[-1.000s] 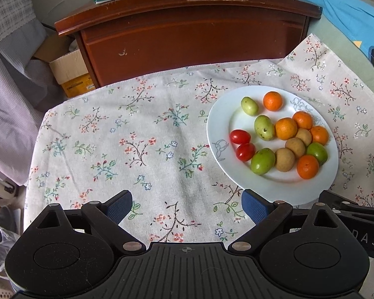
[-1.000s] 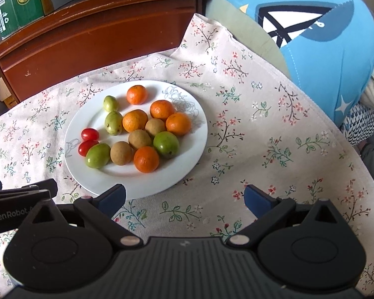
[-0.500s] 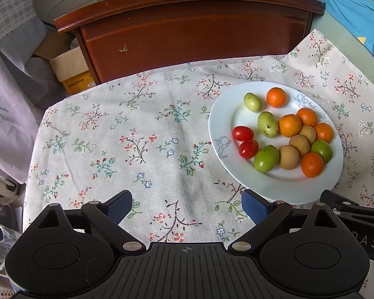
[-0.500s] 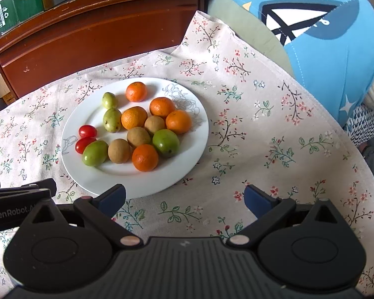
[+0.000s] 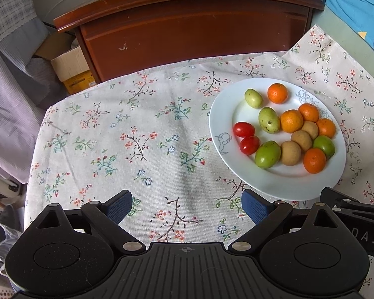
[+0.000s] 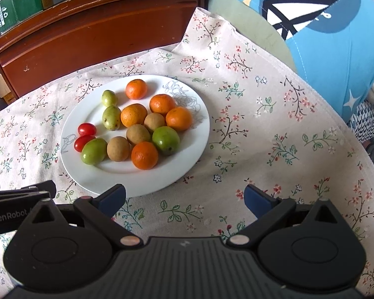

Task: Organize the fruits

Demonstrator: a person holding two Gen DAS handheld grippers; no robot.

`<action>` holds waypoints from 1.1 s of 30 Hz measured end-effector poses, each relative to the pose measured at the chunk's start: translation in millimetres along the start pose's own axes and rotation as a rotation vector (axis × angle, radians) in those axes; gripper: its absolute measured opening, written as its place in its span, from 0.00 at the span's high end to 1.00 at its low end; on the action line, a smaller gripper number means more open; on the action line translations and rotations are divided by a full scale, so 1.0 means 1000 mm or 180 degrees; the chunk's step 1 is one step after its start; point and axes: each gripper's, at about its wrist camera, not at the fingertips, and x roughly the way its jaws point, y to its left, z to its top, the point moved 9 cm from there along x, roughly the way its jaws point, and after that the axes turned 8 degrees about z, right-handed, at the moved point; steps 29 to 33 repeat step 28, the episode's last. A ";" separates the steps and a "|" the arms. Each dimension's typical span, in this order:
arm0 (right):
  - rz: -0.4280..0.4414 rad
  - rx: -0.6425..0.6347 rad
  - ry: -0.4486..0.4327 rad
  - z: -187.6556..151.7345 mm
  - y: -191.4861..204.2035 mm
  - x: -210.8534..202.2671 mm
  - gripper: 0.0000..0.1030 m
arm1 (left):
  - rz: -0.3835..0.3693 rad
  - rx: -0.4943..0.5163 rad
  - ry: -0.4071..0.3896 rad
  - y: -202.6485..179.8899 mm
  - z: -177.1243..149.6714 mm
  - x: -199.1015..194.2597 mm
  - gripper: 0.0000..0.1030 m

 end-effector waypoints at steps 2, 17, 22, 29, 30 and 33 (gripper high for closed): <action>0.0008 0.0000 -0.0003 0.000 0.000 0.000 0.02 | 0.0005 0.0004 0.0001 0.000 -0.001 0.000 0.07; 0.0058 -0.0067 0.0025 -0.004 0.005 0.000 0.02 | 0.0049 0.0007 0.0025 0.004 -0.006 0.000 0.07; 0.0065 -0.0105 0.0020 -0.005 0.008 -0.002 0.02 | 0.0067 0.0016 0.0014 0.006 -0.008 -0.002 0.07; 0.0077 -0.0128 0.0017 -0.006 0.010 -0.004 0.02 | 0.0067 0.0018 -0.0001 0.008 -0.009 -0.005 0.07; 0.0077 -0.0128 0.0017 -0.006 0.010 -0.004 0.02 | 0.0067 0.0018 -0.0001 0.008 -0.009 -0.005 0.07; 0.0077 -0.0128 0.0017 -0.006 0.010 -0.004 0.02 | 0.0067 0.0018 -0.0001 0.008 -0.009 -0.005 0.07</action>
